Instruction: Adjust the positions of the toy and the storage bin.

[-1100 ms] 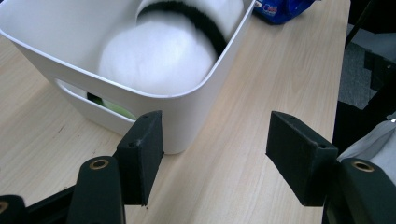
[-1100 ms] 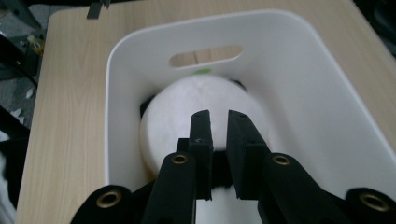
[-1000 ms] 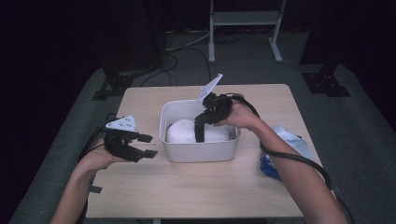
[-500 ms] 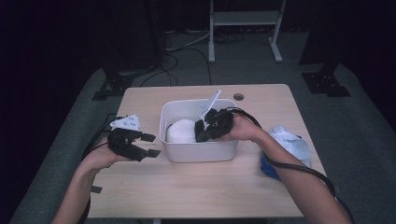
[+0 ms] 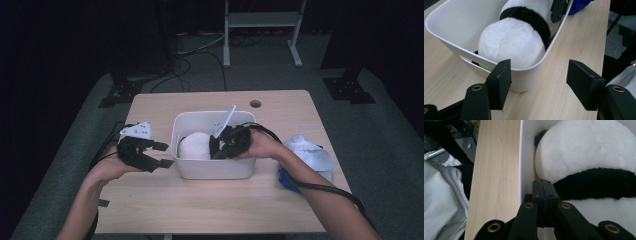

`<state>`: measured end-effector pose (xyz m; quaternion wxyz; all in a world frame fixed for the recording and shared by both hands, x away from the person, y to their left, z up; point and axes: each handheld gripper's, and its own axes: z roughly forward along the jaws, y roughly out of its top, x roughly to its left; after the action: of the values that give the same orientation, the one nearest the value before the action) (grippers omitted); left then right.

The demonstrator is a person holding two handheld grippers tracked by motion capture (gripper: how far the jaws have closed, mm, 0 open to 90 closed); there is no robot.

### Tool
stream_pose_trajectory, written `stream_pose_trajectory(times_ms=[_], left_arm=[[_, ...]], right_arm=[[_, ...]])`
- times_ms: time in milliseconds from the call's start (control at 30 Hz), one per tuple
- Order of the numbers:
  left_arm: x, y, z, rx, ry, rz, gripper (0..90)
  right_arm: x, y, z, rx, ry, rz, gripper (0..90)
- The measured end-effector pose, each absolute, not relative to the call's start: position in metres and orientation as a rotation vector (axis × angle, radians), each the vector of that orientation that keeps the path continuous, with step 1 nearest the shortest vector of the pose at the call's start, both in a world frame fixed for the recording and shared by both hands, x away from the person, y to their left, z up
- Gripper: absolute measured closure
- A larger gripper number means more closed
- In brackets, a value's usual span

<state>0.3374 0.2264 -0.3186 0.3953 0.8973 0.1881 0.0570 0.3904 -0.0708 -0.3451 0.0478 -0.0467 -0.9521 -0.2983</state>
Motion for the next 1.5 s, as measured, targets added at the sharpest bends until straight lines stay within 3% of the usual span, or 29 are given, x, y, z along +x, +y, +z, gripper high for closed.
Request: stream_pose_trajectory(times_ms=[1067,1233,1500], left_arm=[[0.333,0.197,-0.309,2.294,0.400,0.149,35.2],[0.333,0.196,-0.309,2.295,0.395,0.143,35.1],[0.333,0.197,-0.312,2.293,0.404,0.137,35.0]], right_arm=[[0.320,-0.091,-0.345,-0.059,-2.877,-0.837,84.6],[0.321,-0.092,-0.344,-0.067,-2.890,-0.824,79.9],[0.329,-0.092,-0.344,-0.131,-2.937,-0.786,80.3]])
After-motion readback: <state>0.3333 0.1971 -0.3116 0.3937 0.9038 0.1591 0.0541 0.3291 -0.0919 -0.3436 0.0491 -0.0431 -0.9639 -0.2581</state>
